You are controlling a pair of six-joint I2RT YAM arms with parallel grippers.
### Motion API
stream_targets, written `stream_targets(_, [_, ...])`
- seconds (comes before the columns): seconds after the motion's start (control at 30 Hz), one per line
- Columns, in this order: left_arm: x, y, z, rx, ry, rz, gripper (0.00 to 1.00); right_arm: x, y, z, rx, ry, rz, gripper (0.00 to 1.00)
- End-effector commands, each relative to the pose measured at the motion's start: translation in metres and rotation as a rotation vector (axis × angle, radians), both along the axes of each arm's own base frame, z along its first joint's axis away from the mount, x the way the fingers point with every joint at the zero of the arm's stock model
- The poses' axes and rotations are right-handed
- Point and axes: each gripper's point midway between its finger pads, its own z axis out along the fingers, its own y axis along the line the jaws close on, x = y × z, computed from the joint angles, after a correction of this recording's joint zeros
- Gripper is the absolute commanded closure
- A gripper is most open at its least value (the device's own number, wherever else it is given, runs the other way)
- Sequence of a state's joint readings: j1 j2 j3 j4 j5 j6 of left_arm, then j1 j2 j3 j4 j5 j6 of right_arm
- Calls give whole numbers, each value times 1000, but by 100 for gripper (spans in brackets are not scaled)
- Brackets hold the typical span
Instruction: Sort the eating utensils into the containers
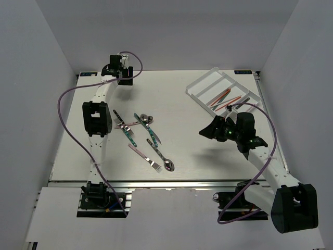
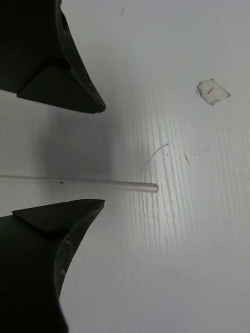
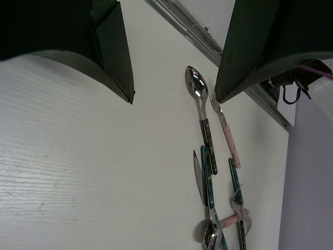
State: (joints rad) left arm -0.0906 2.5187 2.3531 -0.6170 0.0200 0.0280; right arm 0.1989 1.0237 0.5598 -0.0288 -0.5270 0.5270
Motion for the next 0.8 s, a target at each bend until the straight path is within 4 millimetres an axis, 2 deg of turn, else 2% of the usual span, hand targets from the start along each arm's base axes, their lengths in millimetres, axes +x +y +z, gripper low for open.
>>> stream_targets(0.0, [-7,-27,-4,-32,26,-64,26,0,4,1,3,-14,27,31])
stream_targets(0.27, [-10,-40,-31,-8,57,-85,39,1,3,-2,-7,-12,24,31])
stream_targets(0.37, [-10,-37,-42,5,78,-72,52,0,3,0,-4,-16,28,31])
stream_targets(0.5, [-12,-33,-51,19,101,-54,59,-1,3,2,-8,-23,28,31])
stream_targets(0.67, [-15,-25,-60,56,117,-19,60,0,3,3,-8,-28,29,31])
stream_targets(0.77, [-14,-27,-53,57,107,-24,60,-1,3,2,-11,-26,30,31])
